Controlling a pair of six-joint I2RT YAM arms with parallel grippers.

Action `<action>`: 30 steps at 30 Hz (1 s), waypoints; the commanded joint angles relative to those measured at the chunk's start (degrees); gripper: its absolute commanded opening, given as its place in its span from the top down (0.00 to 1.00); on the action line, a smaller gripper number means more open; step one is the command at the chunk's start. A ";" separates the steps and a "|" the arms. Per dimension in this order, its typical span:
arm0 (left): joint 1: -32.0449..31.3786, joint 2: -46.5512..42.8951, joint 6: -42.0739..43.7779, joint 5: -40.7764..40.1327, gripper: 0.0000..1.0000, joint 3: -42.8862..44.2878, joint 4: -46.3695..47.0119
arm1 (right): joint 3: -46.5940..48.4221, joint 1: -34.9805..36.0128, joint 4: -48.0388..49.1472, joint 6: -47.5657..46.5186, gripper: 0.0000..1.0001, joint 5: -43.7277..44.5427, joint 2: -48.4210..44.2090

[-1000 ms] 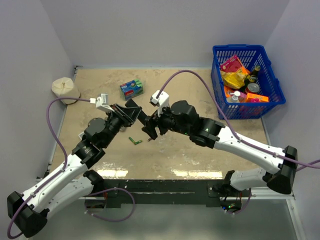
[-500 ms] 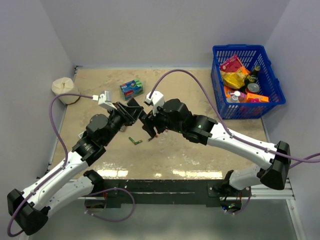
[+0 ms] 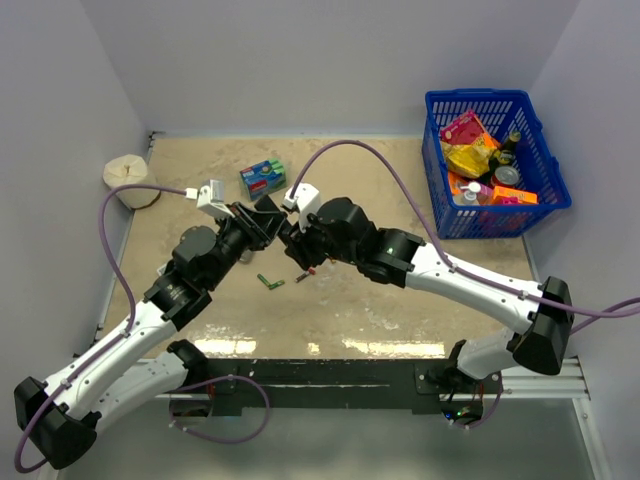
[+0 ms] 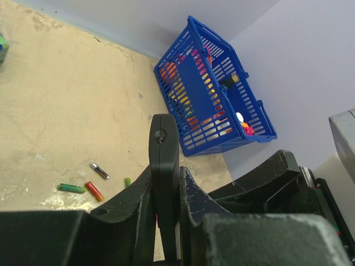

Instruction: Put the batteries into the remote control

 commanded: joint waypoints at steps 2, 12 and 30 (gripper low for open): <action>0.08 0.01 2.44 -0.41 1.00 2.62 0.98 | 3.70 0.06 2.31 -0.86 0.53 0.19 -0.33; 0.08 -0.16 2.70 -0.59 1.00 2.62 0.98 | 3.70 0.06 2.49 -0.59 0.45 0.89 -0.41; 0.08 0.01 1.83 -7.08 1.00 4.02 1.50 | -0.08 0.06 0.38 -1.47 0.89 -1.73 -0.77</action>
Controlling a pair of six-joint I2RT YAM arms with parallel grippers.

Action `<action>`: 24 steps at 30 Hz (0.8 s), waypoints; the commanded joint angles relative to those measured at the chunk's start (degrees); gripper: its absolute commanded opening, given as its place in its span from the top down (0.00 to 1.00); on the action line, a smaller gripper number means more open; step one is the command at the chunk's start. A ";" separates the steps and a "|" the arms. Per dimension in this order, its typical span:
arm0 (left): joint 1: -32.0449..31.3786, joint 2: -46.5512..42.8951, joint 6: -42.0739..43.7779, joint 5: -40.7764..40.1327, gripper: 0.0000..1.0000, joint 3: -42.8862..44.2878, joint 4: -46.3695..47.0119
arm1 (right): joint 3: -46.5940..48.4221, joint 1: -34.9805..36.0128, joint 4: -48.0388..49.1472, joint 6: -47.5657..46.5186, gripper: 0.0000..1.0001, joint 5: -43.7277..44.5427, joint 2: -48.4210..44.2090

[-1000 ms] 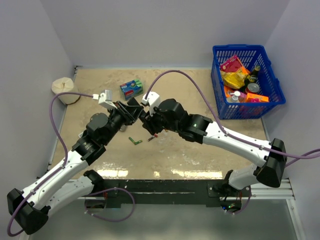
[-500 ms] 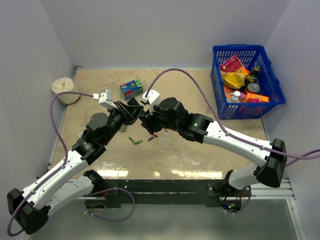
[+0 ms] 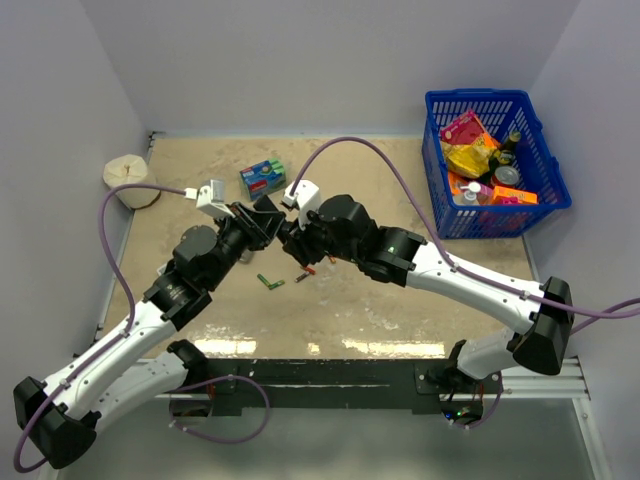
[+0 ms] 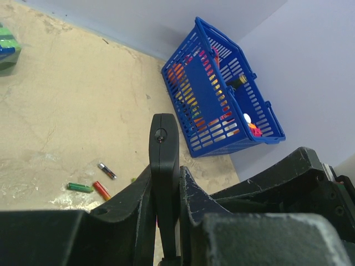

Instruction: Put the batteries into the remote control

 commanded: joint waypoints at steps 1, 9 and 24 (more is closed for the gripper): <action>0.25 0.08 0.31 -5.80 1.00 3.56 3.06 | -2.24 0.06 -0.24 -1.08 0.89 -1.78 -0.74; 3.84 0.78 3.38 -12.13 1.00 5.85 7.54 | -7.87 0.06 -4.98 -1.43 0.92 -4.69 -0.30; 11.85 0.87 8.13 -14.50 1.00 8.04 16.51 | -12.09 0.06 -10.69 -3.54 0.93 -9.25 0.31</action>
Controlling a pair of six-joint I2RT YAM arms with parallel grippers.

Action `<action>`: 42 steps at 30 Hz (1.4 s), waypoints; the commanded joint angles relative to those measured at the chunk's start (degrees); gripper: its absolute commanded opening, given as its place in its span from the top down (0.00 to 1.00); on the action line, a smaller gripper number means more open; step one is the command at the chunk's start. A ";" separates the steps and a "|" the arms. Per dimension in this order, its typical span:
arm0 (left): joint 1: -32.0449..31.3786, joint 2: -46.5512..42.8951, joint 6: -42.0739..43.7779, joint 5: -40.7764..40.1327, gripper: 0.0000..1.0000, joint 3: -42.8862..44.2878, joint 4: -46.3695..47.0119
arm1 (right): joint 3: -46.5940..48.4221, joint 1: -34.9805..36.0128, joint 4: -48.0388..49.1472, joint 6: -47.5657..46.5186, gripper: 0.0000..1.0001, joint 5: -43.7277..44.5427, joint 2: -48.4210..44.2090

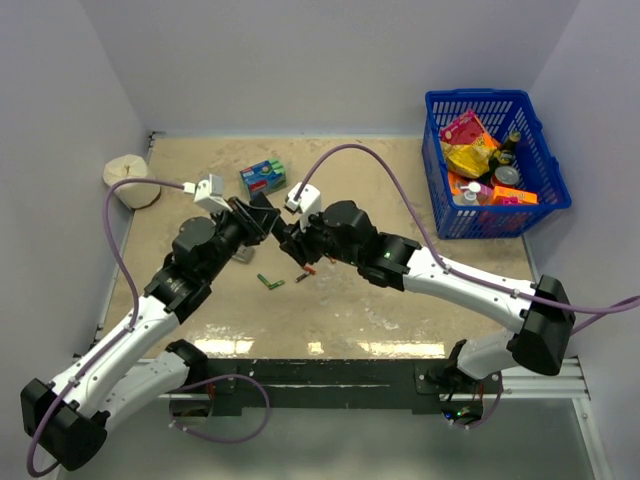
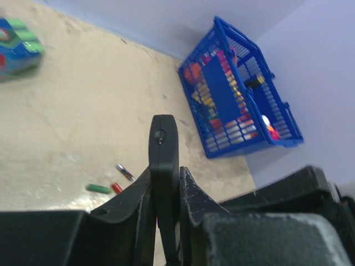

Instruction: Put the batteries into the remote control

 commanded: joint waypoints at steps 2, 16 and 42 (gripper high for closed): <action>5.47 -1.55 7.89 -20.82 1.00 7.76 17.47 | -4.38 1.31 -23.18 -2.21 0.93 -5.94 0.35; 5.65 -7.43 8.86 -16.89 1.00 1.63 11.07 | -7.19 0.17 -23.79 4.02 0.92 -0.85 0.43; 5.65 -16.59 8.52 8.87 1.00 -15.09 5.69 | -13.17 -6.07 -15.27 13.35 0.64 8.75 15.91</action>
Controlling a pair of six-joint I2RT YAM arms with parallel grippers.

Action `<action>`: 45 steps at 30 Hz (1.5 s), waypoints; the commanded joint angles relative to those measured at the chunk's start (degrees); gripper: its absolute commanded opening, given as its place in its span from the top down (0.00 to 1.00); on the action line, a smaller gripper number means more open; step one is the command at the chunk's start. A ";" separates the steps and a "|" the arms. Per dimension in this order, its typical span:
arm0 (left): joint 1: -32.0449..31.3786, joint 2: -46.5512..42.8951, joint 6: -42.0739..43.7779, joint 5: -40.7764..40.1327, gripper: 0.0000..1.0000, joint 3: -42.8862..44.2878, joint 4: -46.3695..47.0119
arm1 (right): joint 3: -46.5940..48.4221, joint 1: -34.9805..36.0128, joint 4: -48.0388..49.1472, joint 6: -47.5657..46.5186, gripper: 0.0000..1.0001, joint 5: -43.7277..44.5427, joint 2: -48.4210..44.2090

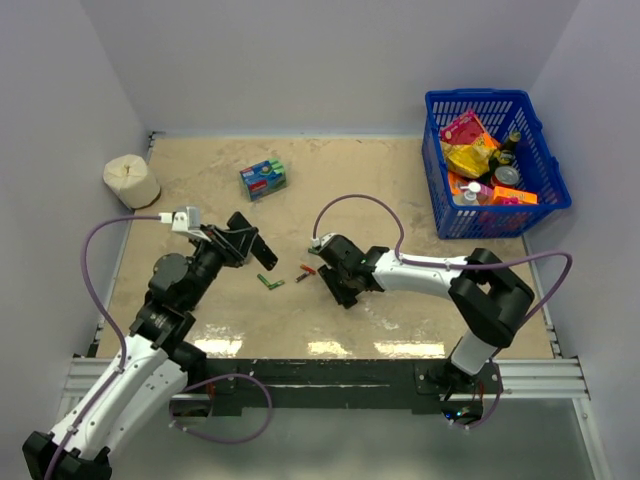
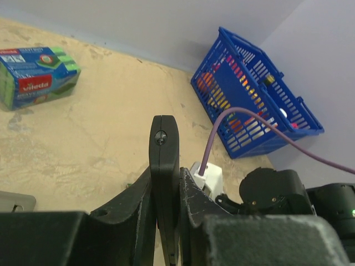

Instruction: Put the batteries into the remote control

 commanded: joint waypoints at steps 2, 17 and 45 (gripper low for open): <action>0.12 1.53 -0.01 4.77 1.00 -1.60 3.64 | -0.80 0.07 0.97 0.34 0.53 1.66 1.00; 0.12 6.10 -1.77 13.55 1.00 -1.87 8.91 | 1.49 -6.78 -2.20 2.01 0.02 -0.36 -20.43; 0.99 5.31 5.36 27.80 1.00 -12.67 20.60 | 13.77 -13.47 -4.56 5.45 0.42 0.43 -6.39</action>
